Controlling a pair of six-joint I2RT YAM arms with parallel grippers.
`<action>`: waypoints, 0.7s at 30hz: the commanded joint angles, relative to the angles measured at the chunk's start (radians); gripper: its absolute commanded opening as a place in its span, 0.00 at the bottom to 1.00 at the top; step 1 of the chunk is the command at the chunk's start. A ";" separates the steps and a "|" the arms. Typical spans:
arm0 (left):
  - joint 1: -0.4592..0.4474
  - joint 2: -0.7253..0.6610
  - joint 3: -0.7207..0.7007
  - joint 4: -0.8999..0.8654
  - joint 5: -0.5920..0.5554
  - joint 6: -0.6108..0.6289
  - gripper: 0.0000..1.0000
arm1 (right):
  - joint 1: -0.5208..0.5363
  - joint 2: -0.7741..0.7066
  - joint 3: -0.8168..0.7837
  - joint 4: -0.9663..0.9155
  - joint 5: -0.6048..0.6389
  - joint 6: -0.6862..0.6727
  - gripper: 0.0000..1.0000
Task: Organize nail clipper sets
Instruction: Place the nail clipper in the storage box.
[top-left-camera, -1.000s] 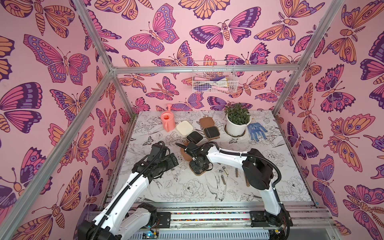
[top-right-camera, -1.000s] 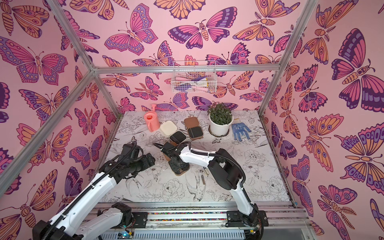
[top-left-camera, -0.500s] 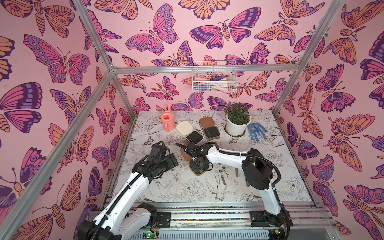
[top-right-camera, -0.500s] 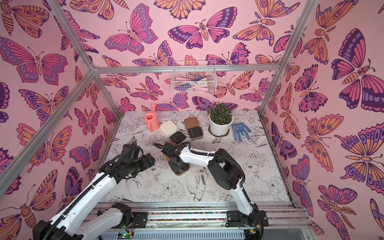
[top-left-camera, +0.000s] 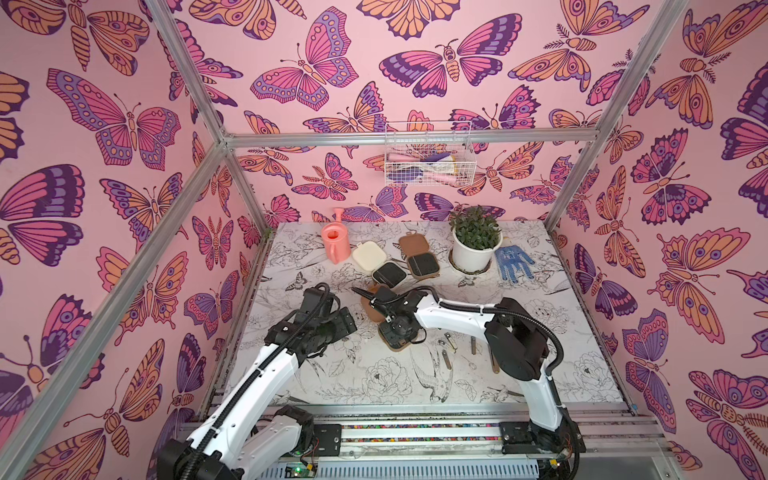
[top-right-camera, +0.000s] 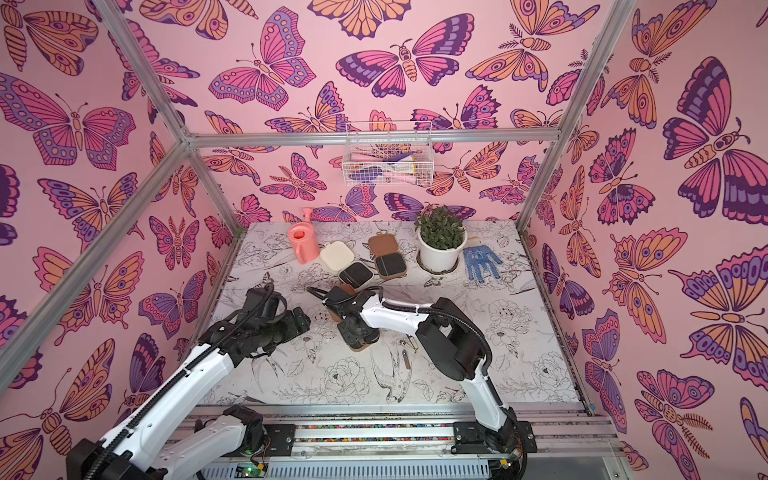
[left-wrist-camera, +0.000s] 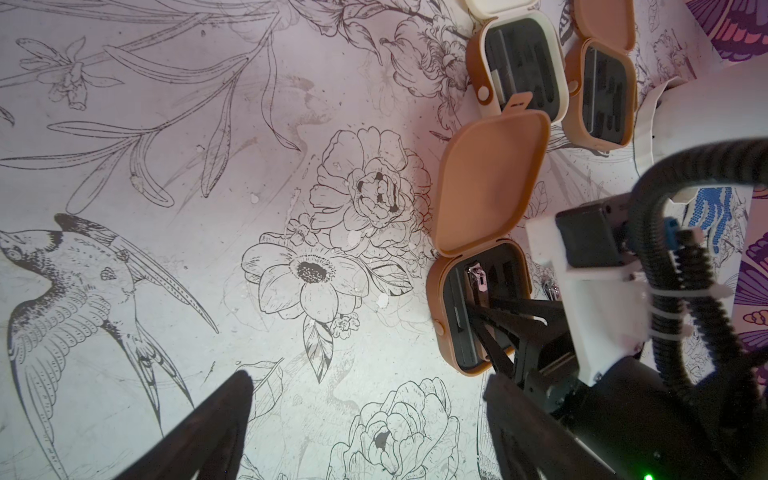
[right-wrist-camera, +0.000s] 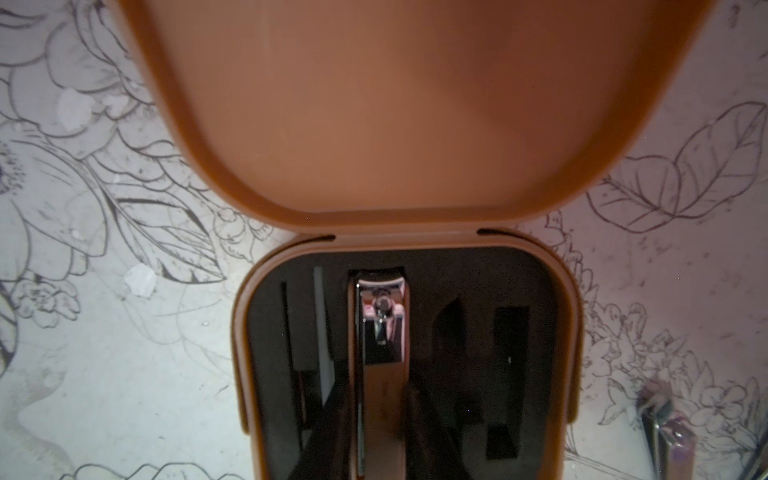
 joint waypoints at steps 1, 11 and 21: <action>0.005 -0.001 -0.013 -0.017 0.017 0.000 0.89 | -0.002 0.062 -0.043 0.017 0.023 -0.002 0.12; 0.006 -0.017 -0.015 -0.019 0.020 0.001 0.90 | -0.001 0.036 0.038 -0.034 0.028 -0.015 0.27; 0.006 -0.009 -0.015 -0.018 0.019 0.007 0.90 | -0.003 0.047 0.084 -0.058 0.017 -0.016 0.33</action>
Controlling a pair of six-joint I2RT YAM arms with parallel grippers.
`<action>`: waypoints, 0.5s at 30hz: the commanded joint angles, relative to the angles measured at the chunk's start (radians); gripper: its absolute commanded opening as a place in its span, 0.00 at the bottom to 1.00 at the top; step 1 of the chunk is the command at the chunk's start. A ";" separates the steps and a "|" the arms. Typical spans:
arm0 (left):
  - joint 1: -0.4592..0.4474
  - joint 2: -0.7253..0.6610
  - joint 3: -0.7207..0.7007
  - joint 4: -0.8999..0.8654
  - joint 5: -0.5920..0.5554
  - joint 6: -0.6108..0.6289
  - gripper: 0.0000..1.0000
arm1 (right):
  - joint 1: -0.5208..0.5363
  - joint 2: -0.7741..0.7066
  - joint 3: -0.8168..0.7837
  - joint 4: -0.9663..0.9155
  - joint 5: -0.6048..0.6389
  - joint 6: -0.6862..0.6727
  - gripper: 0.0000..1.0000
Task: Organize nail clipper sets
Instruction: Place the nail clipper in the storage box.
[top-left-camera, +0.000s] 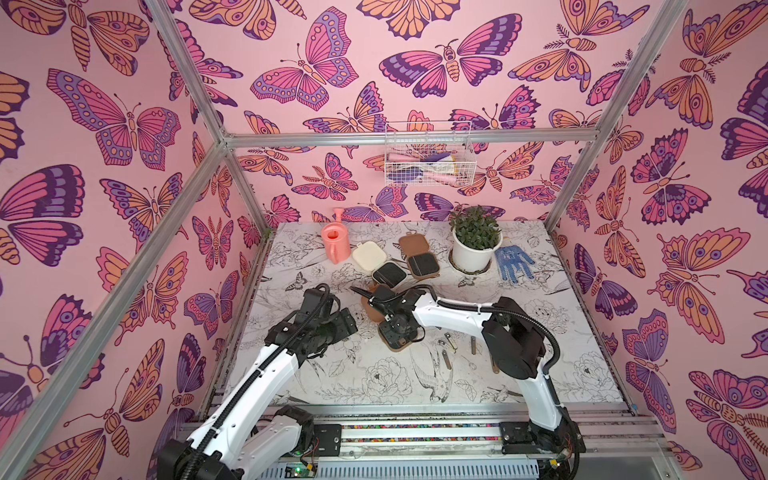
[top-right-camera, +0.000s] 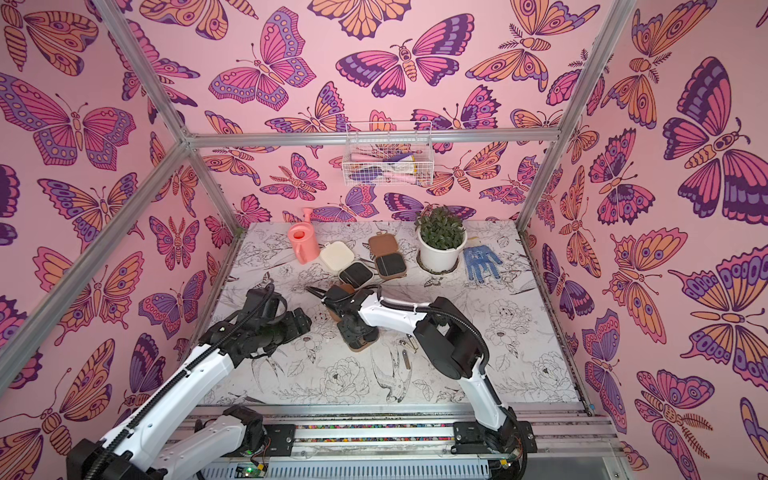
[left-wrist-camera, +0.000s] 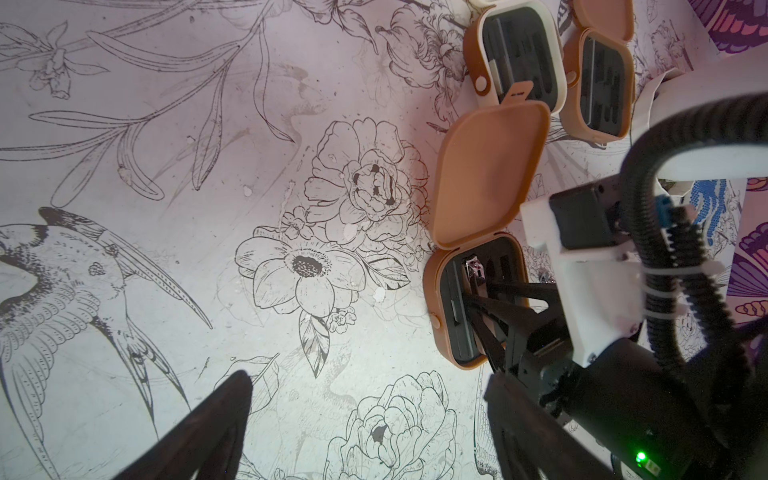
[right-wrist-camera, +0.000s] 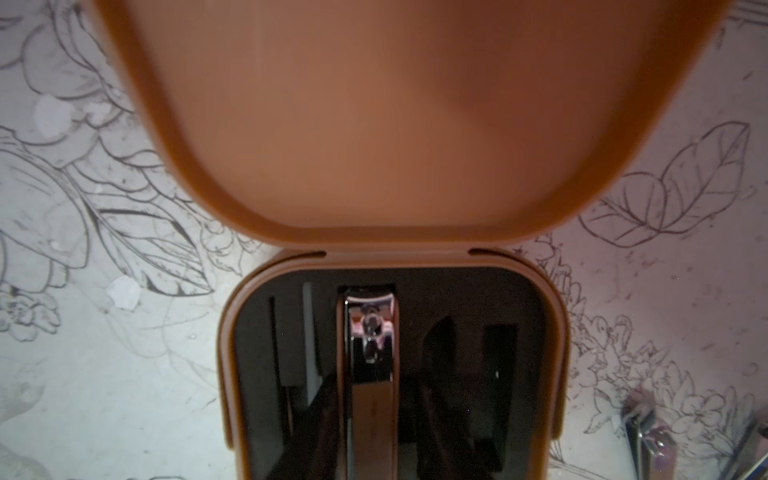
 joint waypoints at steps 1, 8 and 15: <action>0.006 -0.005 -0.009 -0.017 0.004 0.007 0.90 | -0.002 0.021 0.037 -0.024 -0.002 0.003 0.33; 0.006 -0.003 -0.005 -0.017 0.003 0.009 0.90 | -0.002 -0.005 0.050 -0.034 -0.025 0.012 0.33; 0.006 0.011 0.000 -0.017 0.004 0.009 0.90 | -0.002 -0.038 0.057 -0.056 -0.025 0.021 0.33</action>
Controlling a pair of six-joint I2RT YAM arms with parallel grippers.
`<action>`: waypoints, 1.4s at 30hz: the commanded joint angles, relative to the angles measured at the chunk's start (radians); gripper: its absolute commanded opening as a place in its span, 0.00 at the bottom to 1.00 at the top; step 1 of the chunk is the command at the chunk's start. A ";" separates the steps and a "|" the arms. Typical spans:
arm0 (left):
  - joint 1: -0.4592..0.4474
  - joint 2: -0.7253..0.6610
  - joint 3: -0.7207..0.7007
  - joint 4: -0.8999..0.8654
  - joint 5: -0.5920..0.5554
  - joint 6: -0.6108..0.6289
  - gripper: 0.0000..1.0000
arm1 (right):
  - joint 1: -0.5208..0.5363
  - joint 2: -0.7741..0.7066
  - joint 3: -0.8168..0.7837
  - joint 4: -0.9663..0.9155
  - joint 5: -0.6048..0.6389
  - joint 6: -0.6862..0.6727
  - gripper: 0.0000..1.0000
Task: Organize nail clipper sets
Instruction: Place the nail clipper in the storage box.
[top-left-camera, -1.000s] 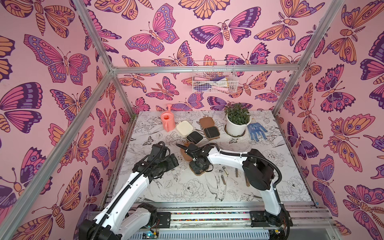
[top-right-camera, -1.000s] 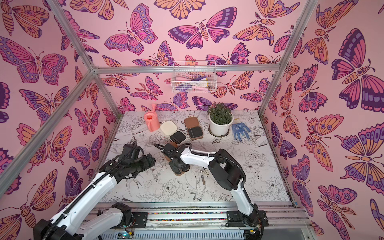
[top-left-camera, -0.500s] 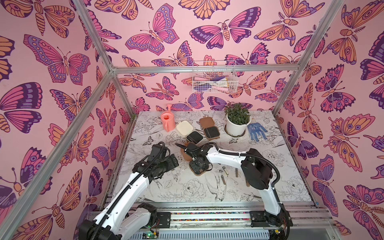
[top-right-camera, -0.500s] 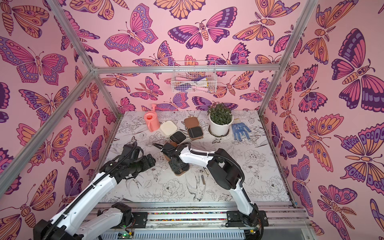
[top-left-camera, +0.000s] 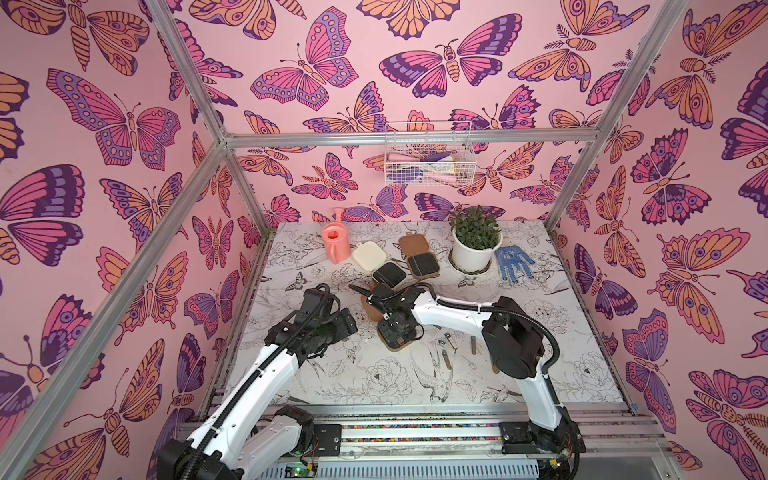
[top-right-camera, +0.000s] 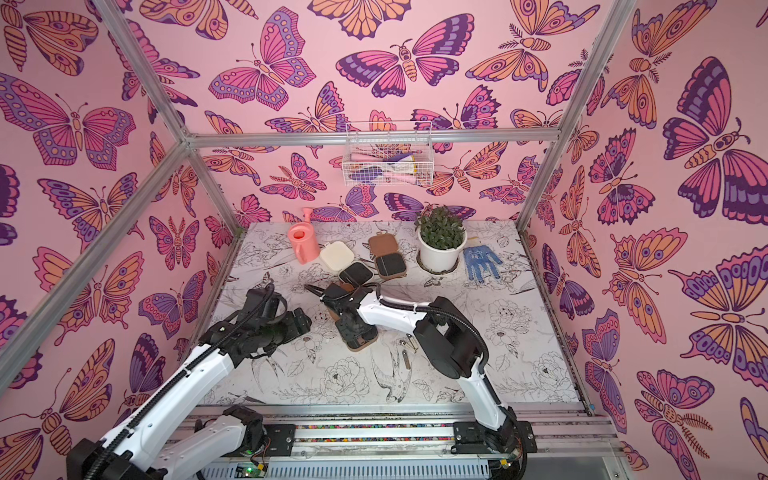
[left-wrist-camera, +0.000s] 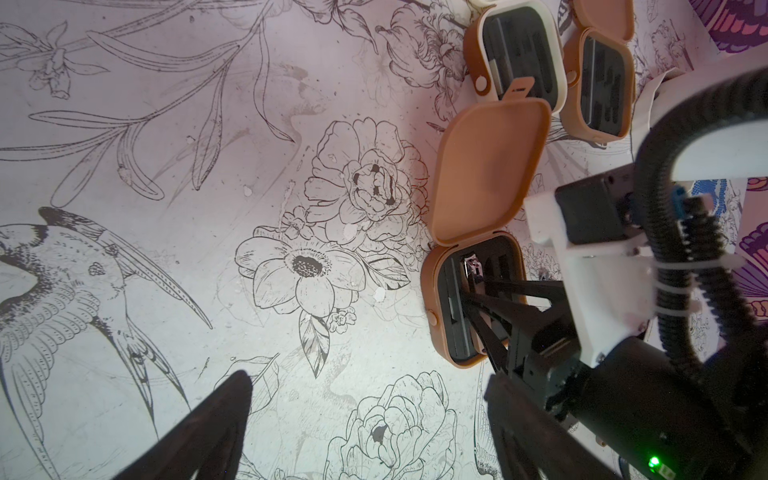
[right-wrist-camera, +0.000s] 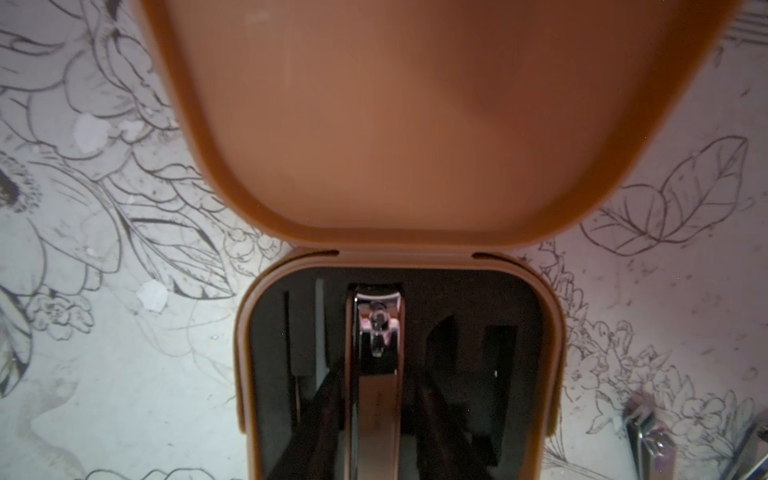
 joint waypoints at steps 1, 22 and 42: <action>0.006 0.010 0.000 -0.018 0.004 0.008 0.90 | -0.002 -0.041 0.028 -0.035 -0.012 0.019 0.32; 0.005 0.007 -0.003 -0.018 0.004 0.013 0.90 | -0.002 -0.179 -0.131 -0.063 -0.076 0.037 0.11; 0.006 0.012 -0.005 -0.018 0.007 0.012 0.90 | -0.002 -0.159 -0.201 -0.003 -0.114 0.073 0.08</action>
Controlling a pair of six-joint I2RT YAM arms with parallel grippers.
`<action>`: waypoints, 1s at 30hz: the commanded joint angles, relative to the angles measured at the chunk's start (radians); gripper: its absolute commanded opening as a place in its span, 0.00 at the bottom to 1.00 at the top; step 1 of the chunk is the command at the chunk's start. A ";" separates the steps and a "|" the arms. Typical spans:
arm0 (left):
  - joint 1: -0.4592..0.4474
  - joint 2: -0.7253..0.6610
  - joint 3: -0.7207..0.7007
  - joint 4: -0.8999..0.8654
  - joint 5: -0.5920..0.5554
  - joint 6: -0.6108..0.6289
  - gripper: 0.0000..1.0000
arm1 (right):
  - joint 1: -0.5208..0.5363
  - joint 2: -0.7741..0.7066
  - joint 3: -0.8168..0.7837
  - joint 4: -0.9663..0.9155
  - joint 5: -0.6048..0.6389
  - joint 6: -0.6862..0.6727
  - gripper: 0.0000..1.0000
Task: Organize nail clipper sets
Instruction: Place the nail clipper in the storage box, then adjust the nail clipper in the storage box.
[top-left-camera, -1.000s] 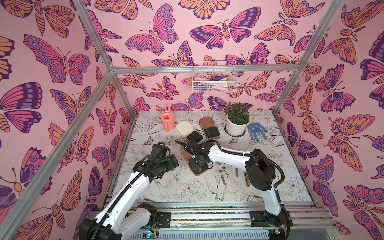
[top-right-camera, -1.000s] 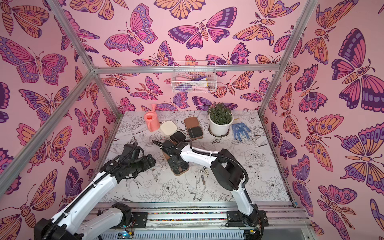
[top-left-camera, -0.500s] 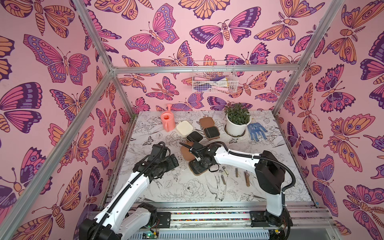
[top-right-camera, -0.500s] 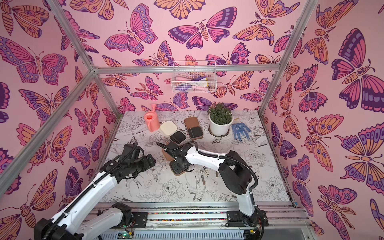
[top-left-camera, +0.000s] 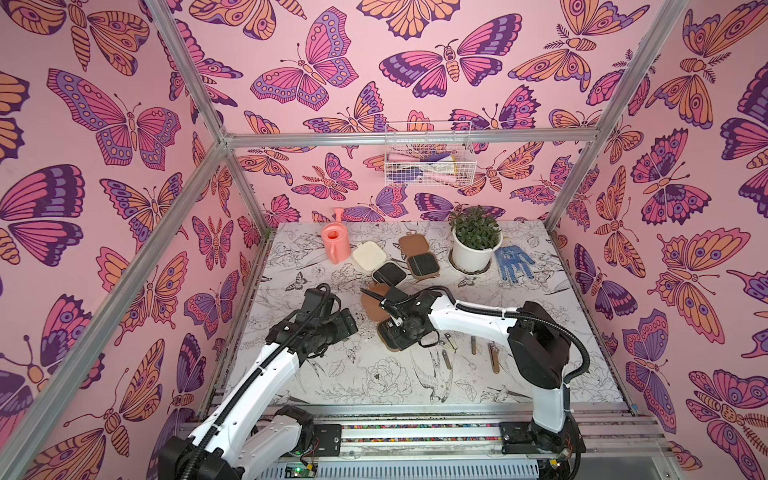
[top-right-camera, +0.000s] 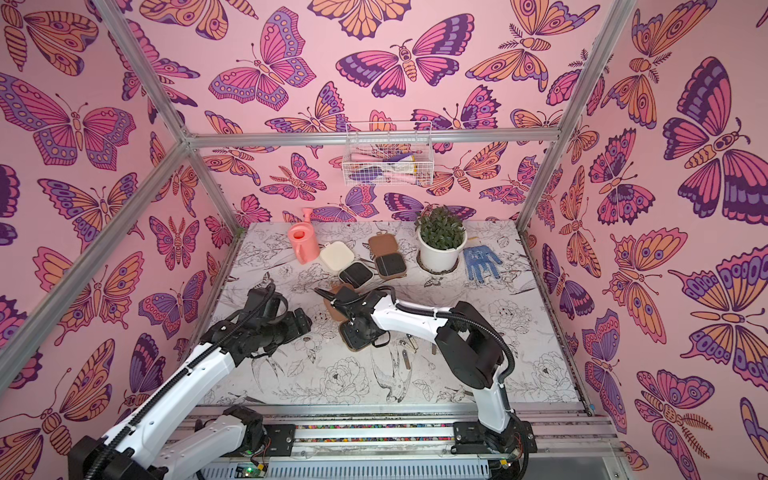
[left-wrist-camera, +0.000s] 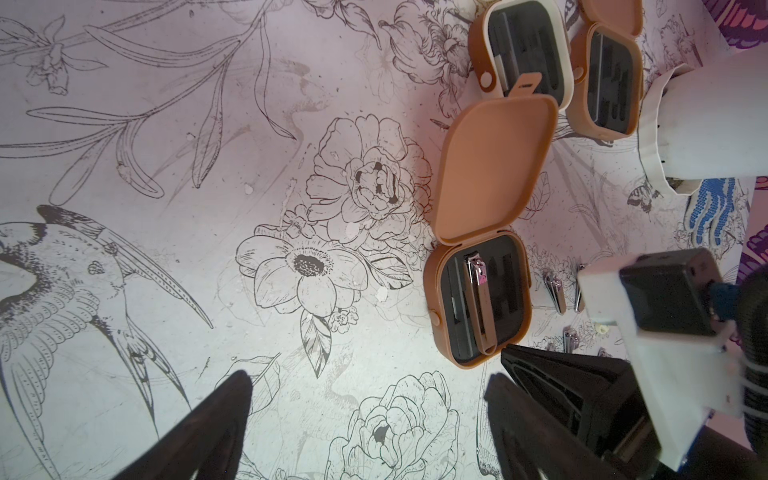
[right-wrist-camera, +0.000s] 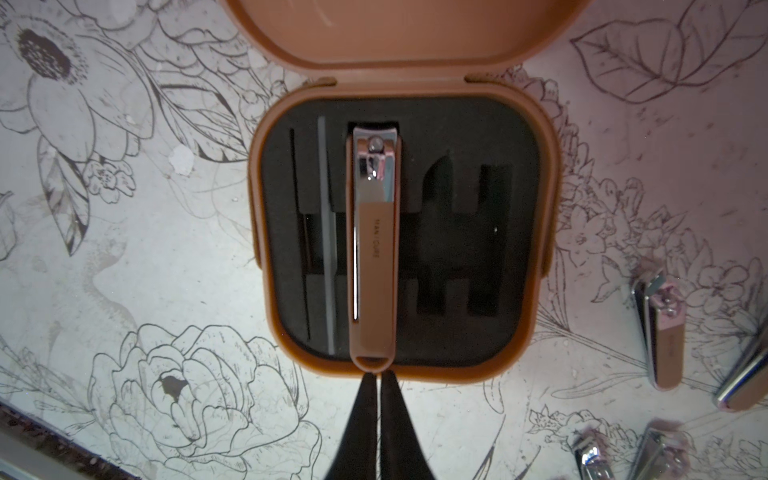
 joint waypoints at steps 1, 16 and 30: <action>0.006 0.002 -0.006 -0.017 0.005 0.011 0.90 | -0.002 0.016 -0.014 0.010 -0.015 0.021 0.08; 0.006 0.021 -0.009 -0.010 0.017 0.008 0.90 | 0.000 0.041 -0.030 0.052 -0.043 0.040 0.07; 0.006 0.031 -0.013 -0.004 0.033 0.006 0.90 | -0.002 0.084 -0.067 0.100 -0.038 0.058 0.07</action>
